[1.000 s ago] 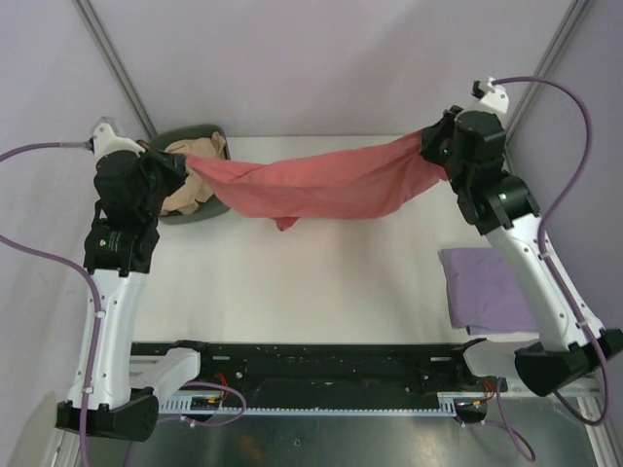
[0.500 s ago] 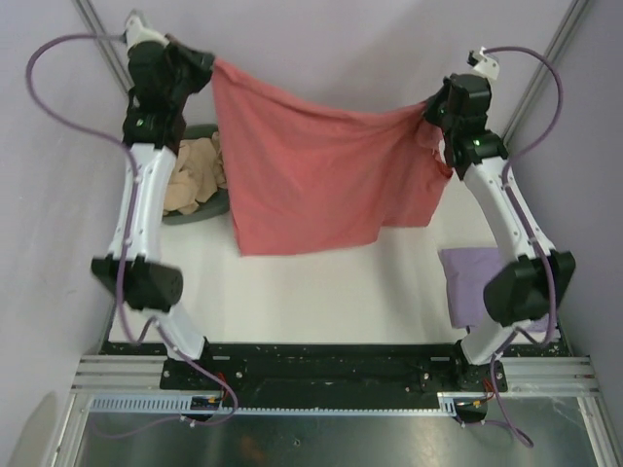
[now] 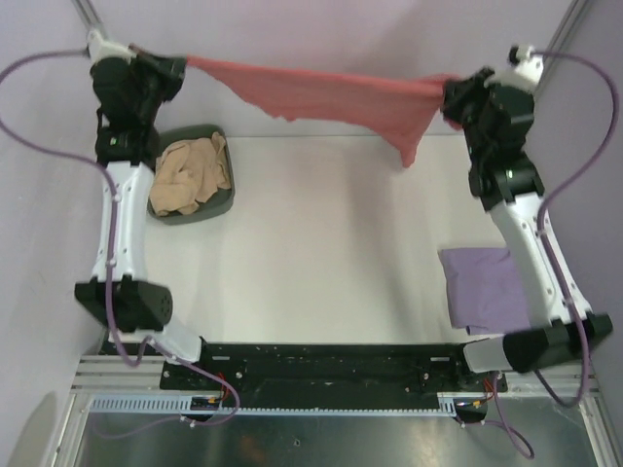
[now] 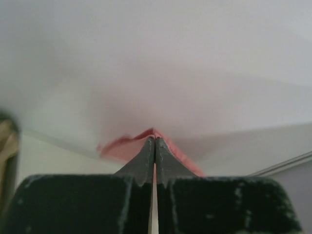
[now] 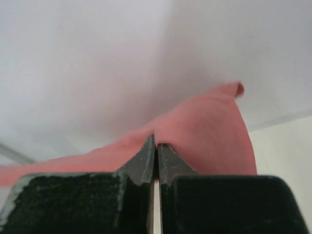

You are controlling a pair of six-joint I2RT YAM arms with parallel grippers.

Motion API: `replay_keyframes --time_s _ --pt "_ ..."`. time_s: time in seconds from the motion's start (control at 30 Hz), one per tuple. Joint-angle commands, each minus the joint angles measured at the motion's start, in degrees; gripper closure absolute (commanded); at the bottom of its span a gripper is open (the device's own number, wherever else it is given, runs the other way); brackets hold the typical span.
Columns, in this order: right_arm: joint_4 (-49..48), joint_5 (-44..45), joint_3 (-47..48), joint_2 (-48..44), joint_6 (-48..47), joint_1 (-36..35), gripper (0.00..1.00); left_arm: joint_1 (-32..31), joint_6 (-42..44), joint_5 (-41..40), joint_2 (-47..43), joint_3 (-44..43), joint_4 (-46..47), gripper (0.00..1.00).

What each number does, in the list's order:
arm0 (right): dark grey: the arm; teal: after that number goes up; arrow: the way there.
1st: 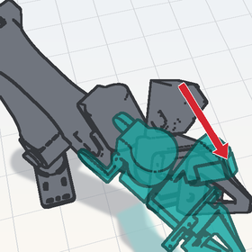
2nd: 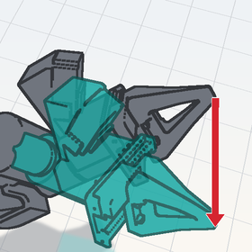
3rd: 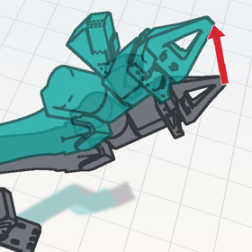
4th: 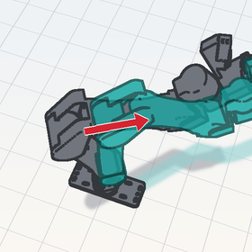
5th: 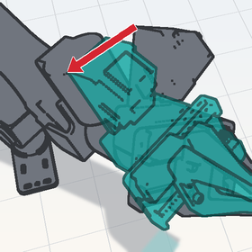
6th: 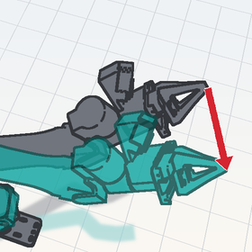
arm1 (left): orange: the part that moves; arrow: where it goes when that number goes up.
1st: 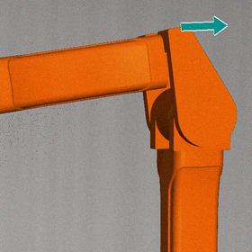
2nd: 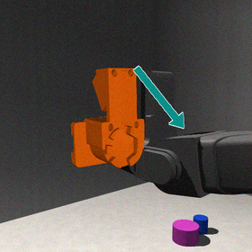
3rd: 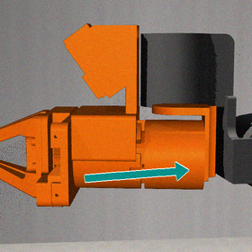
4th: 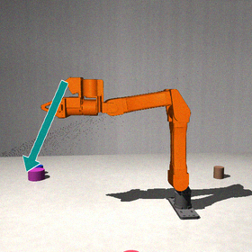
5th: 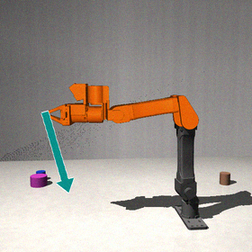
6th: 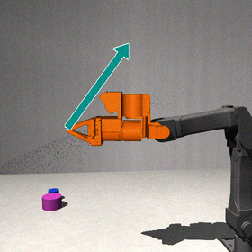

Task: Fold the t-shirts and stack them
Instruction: Flatten out the tshirt

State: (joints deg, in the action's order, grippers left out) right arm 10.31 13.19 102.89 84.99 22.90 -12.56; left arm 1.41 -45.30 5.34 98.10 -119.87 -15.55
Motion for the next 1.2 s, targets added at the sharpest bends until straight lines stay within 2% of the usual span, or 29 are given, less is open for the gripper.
replay_keyframes --time_s 0.0,0.07,0.13,0.2,0.3,0.37,0.47,0.63,0.73,0.9,1.0,1.17 --pt "1.2 0.2 -22.6 -11.7 7.7 -2.4 0.95 2.5 -0.9 1.4 -13.0 26.3 2.1 1.00" --pt "3.4 -0.6 -33.5 -15.2 10.9 -4.0 0.88 2.5 -1.8 2.7 -17.0 40.2 2.1 1.00" --pt "3.6 -3.3 -45.5 -17.5 13.7 -5.4 0.72 2.6 -3.1 3.2 -20.1 53.5 2.1 1.00" --pt "3.2 -6.7 -53.6 -18.6 15.7 -6.7 0.53 2.6 -3.5 3.7 -21.0 63.7 2.2 1.00" --pt "5.1 -7.5 -58.3 -18.8 16.6 -9.0 0.35 2.6 -4.0 4.6 -19.6 72.7 2.3 1.00" --pt "6.0 -7.2 -58.8 -19.3 16.0 -9.6 0.28 2.6 -4.3 4.4 -19.2 75.7 2.3 1.00" --pt "7.2 -7.3 -58.4 -19.7 15.3 -8.8 0.24 2.6 -4.3 2.2 -21.0 78.1 2.2 1.00" --pt "10.7 -3.4 -55.7 -15.6 13.1 -8.1 0.24 3.5 -4.1 -3.8 -25.4 80.2 -0.1 1.00" --pt "10.9 -1.0 -54.5 -12.7 12.0 -7.5 0.24 4.7 -3.2 -3.7 -25.4 79.6 -0.9 1.00" --pt "8.1 -1.5 -53.2 -8.5 11.9 -6.5 0.25 1.8 3.2 3.2 -17.4 70.4 0.4 1.00" --pt "6.8 -1.7 -52.4 -6.6 12.1 -6.6 0.26 -1.5 5.9 3.1 -12.2 64.0 0.7 1.00" --pt "6.0 -1.3 -52.3 -4.4 11.8 -5.5 0.27 -4.3 4.5 1.4 -5.4 58.7 0.7 1.00"
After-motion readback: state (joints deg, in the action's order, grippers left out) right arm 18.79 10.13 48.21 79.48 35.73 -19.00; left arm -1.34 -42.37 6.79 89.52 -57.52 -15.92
